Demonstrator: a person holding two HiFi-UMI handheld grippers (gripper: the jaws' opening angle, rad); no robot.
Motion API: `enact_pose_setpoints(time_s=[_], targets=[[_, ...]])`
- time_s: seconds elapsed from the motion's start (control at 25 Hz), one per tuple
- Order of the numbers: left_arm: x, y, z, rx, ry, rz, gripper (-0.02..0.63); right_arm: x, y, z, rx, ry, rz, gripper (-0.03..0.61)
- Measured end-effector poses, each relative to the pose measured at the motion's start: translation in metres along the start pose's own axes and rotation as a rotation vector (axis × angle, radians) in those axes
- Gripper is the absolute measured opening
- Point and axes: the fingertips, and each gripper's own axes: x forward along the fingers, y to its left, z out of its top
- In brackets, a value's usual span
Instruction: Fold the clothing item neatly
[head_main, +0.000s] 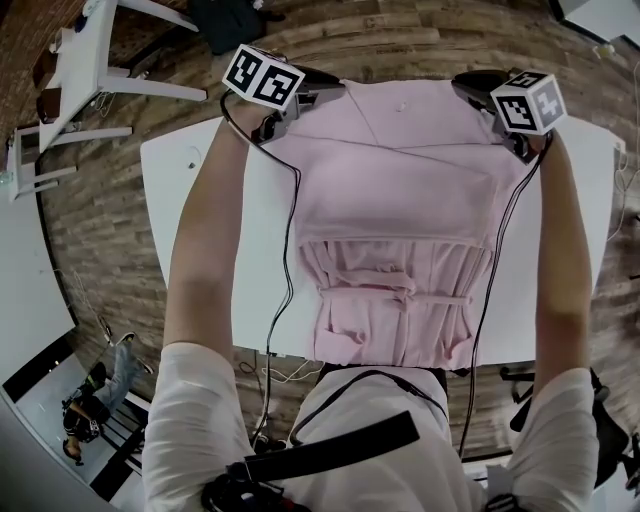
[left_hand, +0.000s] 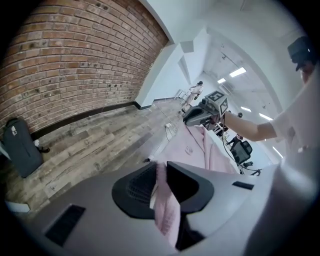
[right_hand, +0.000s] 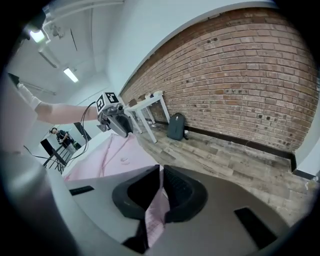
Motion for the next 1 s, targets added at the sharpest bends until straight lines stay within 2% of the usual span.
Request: enact_pose_setpoints(time_s=[0.04, 0.08, 0.32, 0.56, 1.0], targets=[[0.0, -0.001, 0.0, 0.008, 0.007, -0.002, 0.053, 0.0, 0.001, 0.0, -0.005, 0.001, 0.0, 0.02], [0.0, -0.003, 0.0, 0.015, 0.012, -0.006, 0.029, 0.0, 0.002, 0.001, -0.009, -0.002, 0.003, 0.018], [-0.013, -0.019, 0.007, 0.061, -0.019, -0.022, 0.02, -0.015, 0.018, 0.01, -0.055, -0.053, 0.012, 0.017], [-0.03, -0.048, 0.013, 0.251, -0.096, 0.087, 0.02, -0.039, 0.039, 0.019, -0.119, -0.13, -0.02, 0.017], [-0.053, -0.096, -0.002, 0.334, -0.278, 0.243, 0.02, -0.072, 0.077, 0.007, -0.179, -0.208, -0.084, 0.017]])
